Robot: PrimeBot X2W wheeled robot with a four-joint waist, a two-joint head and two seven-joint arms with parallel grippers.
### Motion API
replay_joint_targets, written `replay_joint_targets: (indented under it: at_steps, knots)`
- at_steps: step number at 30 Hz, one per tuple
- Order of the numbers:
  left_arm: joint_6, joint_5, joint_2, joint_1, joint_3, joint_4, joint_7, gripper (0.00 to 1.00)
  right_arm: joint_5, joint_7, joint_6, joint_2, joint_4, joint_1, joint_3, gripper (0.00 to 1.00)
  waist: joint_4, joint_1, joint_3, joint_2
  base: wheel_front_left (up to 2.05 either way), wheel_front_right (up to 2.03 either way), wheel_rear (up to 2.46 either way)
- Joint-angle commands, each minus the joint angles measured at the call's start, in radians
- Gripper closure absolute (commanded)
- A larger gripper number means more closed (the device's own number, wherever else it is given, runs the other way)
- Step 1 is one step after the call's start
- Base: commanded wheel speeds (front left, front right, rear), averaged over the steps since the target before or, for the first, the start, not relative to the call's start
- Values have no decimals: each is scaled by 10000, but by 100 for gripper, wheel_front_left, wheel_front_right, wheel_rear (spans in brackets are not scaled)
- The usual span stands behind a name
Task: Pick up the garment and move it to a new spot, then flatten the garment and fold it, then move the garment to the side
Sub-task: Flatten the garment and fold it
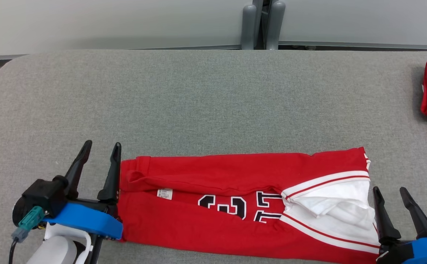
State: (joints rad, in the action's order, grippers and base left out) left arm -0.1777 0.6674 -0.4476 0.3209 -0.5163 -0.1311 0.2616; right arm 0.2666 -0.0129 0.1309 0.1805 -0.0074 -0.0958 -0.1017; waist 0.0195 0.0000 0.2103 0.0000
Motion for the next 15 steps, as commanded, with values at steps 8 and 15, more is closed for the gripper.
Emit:
replay_joint_targets:
  at_steps: [8, 15]
  knots:
    - [249, -1592, 879, -1099, 1734, 801, 41, 0, -392, 940, -4, -149, 985, 470, 17, 0, 247, 0, 9, 0, 0, 0, 0]
    - [721, -2354, 1615, -1730, 2896, 948, 42, 0, -376, 1300, -4, -261, 1970, 576, 128, 0, 338, 0, 25, 0, 0, 0, 0]
